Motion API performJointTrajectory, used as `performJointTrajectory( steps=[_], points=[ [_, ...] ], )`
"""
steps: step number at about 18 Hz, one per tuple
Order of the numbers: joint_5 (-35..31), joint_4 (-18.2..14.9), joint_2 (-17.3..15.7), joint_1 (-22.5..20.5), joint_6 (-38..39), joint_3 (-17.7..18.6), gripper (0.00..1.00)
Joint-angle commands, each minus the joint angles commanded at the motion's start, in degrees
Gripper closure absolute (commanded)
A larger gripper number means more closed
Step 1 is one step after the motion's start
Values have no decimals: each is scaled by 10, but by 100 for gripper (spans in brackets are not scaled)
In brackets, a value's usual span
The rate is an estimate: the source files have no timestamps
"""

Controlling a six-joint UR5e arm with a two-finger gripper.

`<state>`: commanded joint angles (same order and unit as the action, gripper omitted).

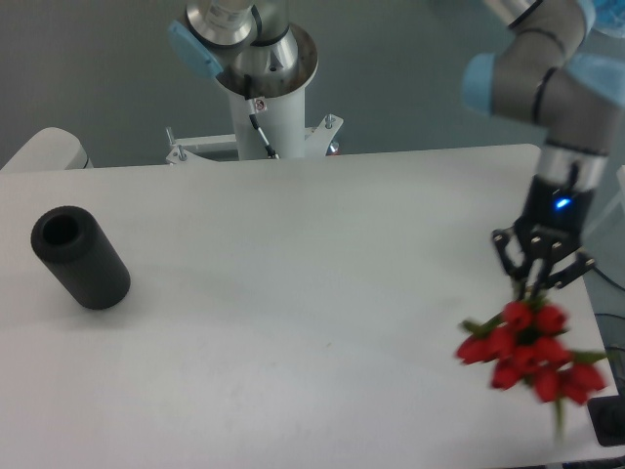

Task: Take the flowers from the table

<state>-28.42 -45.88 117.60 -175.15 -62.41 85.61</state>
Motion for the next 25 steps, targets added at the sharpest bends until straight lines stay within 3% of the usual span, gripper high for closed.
performJointTrajectory(
  steps=[7, 25],
  points=[
    [119, 1, -2, -35, 18, 3, 100],
    [117, 5, -13, -29, 3, 23, 100]
  ],
)
